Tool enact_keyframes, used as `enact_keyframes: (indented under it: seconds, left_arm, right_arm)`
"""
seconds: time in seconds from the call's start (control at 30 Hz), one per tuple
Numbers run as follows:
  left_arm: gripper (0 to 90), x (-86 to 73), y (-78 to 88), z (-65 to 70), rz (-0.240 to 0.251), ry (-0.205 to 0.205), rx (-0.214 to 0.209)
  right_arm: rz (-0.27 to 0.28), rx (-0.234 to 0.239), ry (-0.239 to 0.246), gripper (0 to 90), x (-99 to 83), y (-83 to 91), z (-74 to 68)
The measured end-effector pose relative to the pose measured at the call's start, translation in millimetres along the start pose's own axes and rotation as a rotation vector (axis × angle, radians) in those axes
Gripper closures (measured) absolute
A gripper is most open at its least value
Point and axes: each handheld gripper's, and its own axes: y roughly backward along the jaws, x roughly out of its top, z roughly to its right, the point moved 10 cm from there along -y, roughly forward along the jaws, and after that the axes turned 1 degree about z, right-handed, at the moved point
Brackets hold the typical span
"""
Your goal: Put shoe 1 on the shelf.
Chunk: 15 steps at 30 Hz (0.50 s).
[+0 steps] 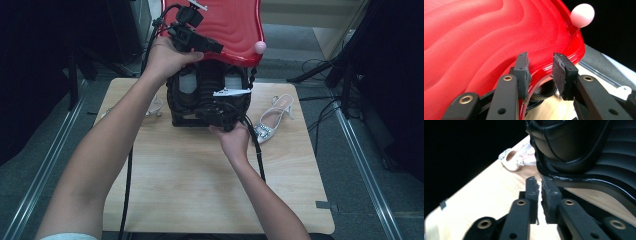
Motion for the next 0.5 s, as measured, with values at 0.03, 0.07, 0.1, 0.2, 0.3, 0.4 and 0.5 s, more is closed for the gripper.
enact_keyframes:
  seconds: [0.03,0.07,0.1,0.2,0.3,0.4,0.5]
  left_arm:
    - [63.9,-0.2,2.9,1.6,0.008,0.008,-0.011]
    - [64.0,-0.9,5.2,3.7,0.007,0.012,-0.023]
    - [63.5,-1.9,7.6,5.3,0.006,0.006,-0.022]
    - [61.4,-6.9,13.3,10.6,-0.009,-0.01,-0.023]
    - [59.6,-14.7,19.4,17.1,-0.014,-0.025,-0.027]
    - [59.2,-26.0,22.0,21.6,-0.033,-0.032,-0.035]
    - [58.0,-36.3,26.1,25.7,-0.033,-0.032,-0.048]
  right_arm:
    - [-0.007,-0.005,0.007,82.6,-2.5,2.7,-0.8]
    - [-0.012,-0.01,0.013,81.0,-4.7,5.2,-1.3]
    - [-0.013,-0.01,0.021,79.3,-6.6,7.6,-2.0]
    - [-0.016,-0.006,0.034,73.0,-11.6,15.2,-4.7]
    - [-0.008,0.005,0.021,69.1,-16.5,22.6,-7.6]
    - [-0.006,-0.002,0.012,65.8,-23.2,29.6,-9.8]
    - [-0.002,0.001,0.025,63.8,-30.0,36.8,-12.0]
